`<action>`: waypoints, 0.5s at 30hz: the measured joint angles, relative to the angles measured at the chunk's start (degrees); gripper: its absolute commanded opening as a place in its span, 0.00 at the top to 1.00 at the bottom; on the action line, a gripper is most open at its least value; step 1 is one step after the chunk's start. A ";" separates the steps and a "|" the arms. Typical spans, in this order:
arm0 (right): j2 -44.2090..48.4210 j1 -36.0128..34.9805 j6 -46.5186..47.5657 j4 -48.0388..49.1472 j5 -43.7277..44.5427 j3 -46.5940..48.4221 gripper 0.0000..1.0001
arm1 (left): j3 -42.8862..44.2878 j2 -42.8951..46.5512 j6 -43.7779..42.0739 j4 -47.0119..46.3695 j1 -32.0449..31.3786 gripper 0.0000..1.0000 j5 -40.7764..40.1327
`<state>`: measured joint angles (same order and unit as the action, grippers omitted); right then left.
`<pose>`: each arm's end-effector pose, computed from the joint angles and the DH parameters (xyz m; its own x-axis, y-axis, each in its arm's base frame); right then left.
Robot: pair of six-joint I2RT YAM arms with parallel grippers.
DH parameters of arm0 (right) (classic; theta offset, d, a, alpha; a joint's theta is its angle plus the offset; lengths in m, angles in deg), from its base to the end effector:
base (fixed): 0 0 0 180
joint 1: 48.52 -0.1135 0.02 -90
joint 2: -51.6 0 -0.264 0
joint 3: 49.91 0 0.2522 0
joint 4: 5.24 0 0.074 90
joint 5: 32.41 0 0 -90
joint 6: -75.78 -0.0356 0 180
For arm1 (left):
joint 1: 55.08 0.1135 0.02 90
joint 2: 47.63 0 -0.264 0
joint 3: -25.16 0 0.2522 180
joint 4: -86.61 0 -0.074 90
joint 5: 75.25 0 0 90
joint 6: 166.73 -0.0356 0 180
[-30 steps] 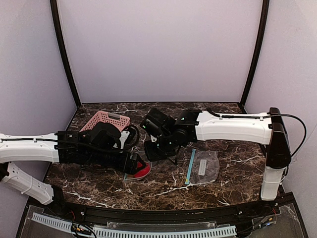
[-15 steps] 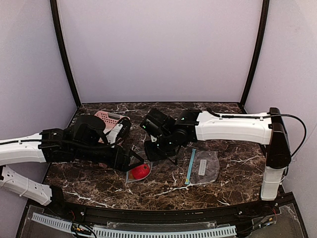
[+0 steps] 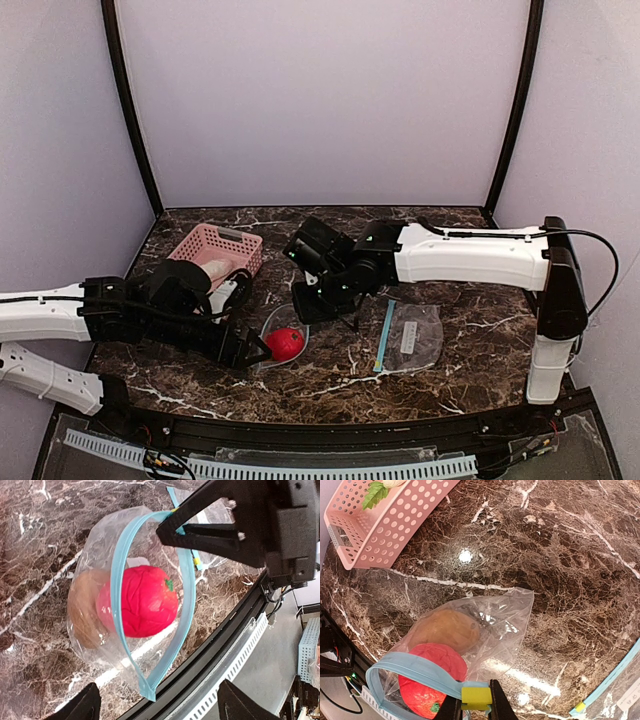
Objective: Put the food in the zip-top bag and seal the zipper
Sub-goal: Adjust the zipper food storage bag at the center of the board.
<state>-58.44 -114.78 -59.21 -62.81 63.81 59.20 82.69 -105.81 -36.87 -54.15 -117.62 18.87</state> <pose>0.1725 0.3827 0.2642 -0.8700 -0.2324 -0.4348 -0.3848 0.8715 0.3041 0.0978 -0.1937 0.2647 -0.8105 0.1734 -0.5594 0.5093 0.6802 -0.5271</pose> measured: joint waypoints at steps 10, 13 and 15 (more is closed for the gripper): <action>0.00 0.02 -0.02 -0.02 0.02 0.00 1.00 | -1.66 -2.64 1.53 0.28 -0.04 0.32 2.95; 0.00 0.02 -0.02 0.00 0.02 0.00 1.00 | -1.77 -3.74 1.49 0.13 -0.07 0.38 3.61; 0.00 0.02 -0.02 -0.02 0.02 0.00 1.00 | -1.84 -4.31 1.55 0.04 -0.11 0.39 3.89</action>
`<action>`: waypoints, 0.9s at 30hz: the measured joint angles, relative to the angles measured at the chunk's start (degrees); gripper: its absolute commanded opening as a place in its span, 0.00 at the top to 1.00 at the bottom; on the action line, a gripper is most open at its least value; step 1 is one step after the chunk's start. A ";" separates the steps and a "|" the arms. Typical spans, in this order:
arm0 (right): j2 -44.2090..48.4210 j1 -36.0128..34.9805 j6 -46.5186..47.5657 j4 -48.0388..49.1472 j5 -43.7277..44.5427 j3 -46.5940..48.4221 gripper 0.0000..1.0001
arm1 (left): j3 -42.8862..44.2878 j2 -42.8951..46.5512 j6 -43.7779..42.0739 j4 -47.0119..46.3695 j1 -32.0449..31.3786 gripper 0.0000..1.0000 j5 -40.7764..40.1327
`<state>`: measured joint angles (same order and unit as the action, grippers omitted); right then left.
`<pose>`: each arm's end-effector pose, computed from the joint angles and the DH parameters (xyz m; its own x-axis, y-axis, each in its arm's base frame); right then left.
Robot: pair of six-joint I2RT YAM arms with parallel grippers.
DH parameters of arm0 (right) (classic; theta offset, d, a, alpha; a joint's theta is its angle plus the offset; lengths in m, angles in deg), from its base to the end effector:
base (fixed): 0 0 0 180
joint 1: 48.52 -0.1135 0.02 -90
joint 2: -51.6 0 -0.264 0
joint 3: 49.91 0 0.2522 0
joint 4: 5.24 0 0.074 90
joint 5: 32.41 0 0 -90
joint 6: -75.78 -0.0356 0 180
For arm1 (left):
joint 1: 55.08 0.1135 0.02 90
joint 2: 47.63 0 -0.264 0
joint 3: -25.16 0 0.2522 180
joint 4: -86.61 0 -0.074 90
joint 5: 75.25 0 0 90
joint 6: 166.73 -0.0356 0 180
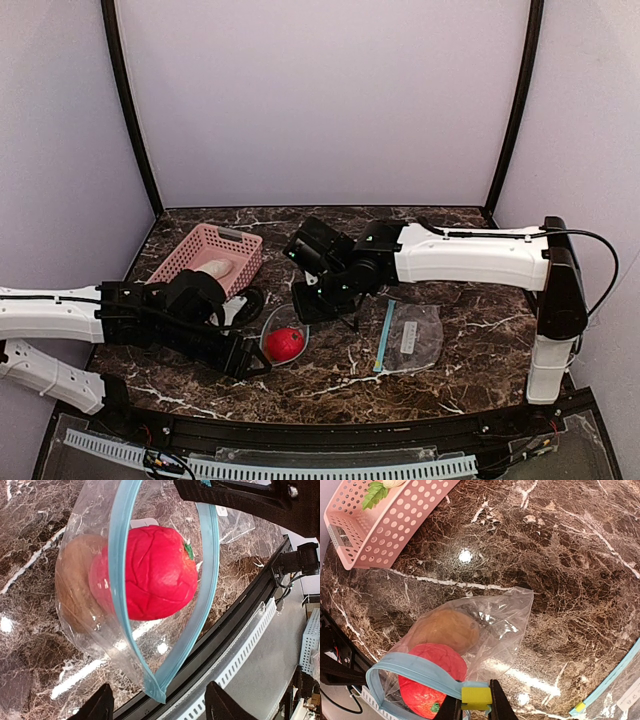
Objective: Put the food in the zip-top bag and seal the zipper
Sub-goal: Adjust the zipper food storage bag at the center of the board.
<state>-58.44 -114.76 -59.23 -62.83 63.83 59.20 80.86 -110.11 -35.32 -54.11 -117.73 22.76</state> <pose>0.1727 0.3826 0.2641 -0.8702 -0.2318 -0.4347 -0.3840 0.8719 0.3038 0.0986 -0.2015 0.2392 -0.8593 0.2356 -0.4541 0.4742 0.6998 -0.5342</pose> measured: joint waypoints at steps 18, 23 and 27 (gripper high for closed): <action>0.00 0.09 0.00 0.00 0.02 0.00 1.00 | 0.26 -3.76 -0.98 2.29 -1.86 0.63 -1.42; 0.00 0.31 0.00 0.00 0.04 0.00 1.00 | 0.70 -4.35 -1.36 2.58 -1.88 0.73 -2.05; 0.00 0.35 -0.02 0.00 0.02 0.00 1.00 | 1.18 -4.39 -1.51 2.54 -1.88 0.83 -2.58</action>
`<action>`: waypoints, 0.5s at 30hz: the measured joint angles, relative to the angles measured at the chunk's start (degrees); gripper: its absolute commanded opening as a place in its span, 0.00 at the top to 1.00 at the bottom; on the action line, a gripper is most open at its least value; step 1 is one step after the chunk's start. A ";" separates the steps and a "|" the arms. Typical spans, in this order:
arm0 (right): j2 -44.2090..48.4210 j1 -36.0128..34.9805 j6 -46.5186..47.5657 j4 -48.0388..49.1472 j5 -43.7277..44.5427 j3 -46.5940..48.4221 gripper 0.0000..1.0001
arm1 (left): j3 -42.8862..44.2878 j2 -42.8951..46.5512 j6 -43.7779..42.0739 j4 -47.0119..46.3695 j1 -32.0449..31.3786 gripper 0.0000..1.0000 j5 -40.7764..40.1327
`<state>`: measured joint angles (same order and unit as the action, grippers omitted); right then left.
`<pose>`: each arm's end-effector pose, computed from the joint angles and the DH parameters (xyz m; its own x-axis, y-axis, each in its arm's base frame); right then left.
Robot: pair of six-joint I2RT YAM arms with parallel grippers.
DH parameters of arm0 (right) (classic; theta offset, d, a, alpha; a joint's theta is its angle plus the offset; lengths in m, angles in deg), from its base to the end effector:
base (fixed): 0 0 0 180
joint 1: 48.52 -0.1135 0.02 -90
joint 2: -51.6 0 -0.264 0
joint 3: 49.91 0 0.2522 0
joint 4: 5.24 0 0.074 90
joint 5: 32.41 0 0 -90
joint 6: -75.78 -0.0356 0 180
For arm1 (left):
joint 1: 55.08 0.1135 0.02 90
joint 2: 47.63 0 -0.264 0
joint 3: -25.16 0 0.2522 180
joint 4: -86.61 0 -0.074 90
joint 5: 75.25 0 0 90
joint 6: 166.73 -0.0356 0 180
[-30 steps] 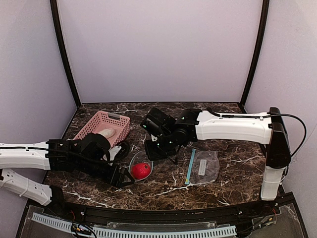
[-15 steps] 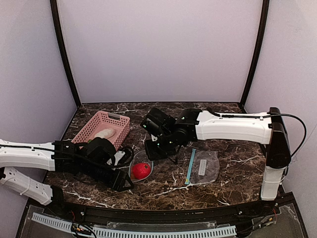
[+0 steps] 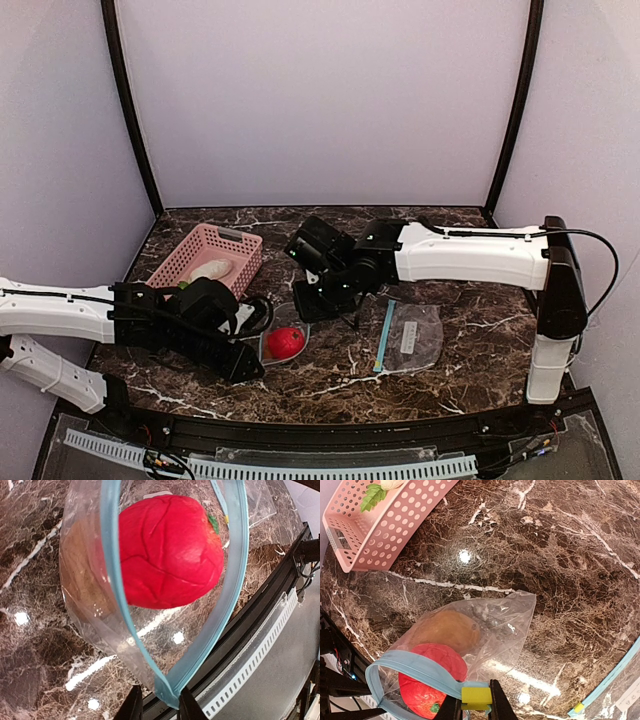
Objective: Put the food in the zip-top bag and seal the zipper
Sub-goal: Adjust the zipper food storage bag at the center of the board.
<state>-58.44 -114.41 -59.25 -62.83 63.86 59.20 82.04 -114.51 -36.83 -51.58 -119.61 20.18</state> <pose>0.1750 0.3815 0.2641 -0.8716 -0.2260 -0.4350 -0.3783 0.8745 0.3036 0.0969 -0.2112 0.2265 -0.8519 0.3036 -0.4266 0.4920 0.7431 -0.4536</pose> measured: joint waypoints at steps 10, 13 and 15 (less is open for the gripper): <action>0.37 0.52 0.02 -0.09 0.02 -0.50 0.91 | 1.49 0.15 -1.14 0.15 -0.04 0.99 -0.35; 2.19 1.49 0.04 -0.76 0.44 -1.81 0.79 | 2.97 0.44 -1.57 0.70 -0.04 0.99 -0.35; 4.39 2.43 0.31 -1.31 1.05 -2.97 0.69 | 4.22 0.57 -1.95 0.98 -0.04 0.99 -0.24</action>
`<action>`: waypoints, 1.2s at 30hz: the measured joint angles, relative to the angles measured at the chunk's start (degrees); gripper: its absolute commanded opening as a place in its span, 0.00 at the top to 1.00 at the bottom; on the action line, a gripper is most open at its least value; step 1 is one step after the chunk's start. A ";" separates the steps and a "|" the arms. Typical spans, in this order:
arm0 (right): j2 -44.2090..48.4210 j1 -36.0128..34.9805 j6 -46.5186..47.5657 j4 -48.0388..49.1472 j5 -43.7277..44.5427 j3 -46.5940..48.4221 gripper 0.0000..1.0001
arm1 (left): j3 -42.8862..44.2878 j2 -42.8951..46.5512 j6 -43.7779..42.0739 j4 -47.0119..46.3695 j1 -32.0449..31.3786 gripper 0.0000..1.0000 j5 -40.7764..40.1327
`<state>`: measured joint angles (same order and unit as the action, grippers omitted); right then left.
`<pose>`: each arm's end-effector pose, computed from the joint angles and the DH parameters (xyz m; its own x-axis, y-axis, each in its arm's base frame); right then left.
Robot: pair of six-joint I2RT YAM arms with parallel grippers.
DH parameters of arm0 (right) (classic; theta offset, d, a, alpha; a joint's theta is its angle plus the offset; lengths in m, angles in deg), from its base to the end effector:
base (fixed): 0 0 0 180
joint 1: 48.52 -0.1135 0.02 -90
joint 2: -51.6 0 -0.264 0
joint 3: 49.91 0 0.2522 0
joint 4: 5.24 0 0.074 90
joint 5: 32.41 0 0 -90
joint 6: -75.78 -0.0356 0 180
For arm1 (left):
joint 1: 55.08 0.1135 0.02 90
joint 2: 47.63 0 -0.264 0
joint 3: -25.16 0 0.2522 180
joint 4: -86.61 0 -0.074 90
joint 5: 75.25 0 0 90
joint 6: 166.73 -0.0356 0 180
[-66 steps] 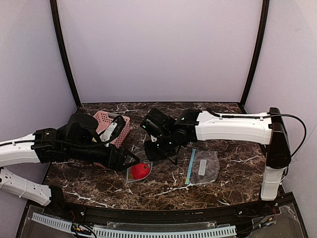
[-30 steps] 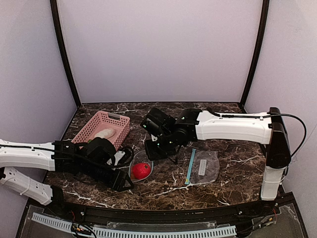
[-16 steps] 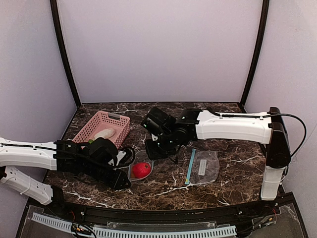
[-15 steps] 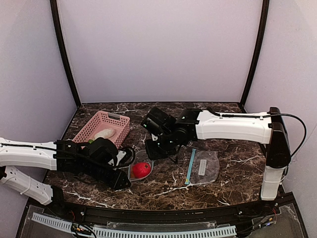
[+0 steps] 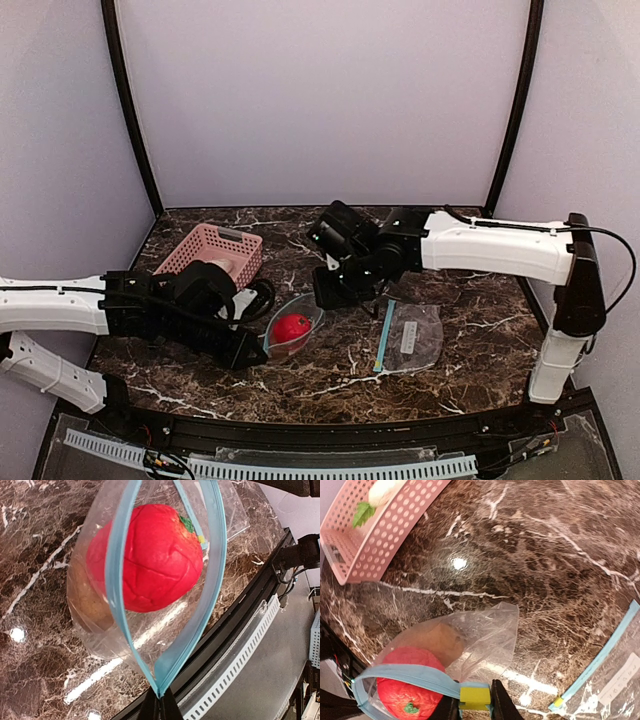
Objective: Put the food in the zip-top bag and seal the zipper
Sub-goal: Adjust the zipper food storage bag at the center of the board.
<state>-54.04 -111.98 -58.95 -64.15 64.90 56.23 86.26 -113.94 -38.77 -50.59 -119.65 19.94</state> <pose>0.1831 0.3564 0.2768 -0.8739 -0.1875 -0.4484 -0.3414 0.8935 0.2917 0.0994 -0.2166 0.2510 -0.8209 0.2998 -0.4861 0.5333 0.7070 -0.4645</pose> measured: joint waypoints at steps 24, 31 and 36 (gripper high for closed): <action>20.90 3.04 -0.20 18.71 -10.97 -27.34 0.18 | 3.21 -3.54 -1.92 -2.40 0.00 0.99 6.64; 23.41 4.35 -2.47 21.94 -11.96 -30.84 0.37 | 2.97 -3.52 -1.88 -2.43 0.00 0.99 6.84; 23.61 5.77 -2.73 22.84 -11.96 -33.03 0.48 | 2.21 -3.34 -1.73 -2.51 0.00 0.99 6.84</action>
<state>-30.44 -106.21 -61.68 -41.31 52.95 23.20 88.46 -117.28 -40.50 -53.11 -119.65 26.78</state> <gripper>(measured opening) 0.562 0.007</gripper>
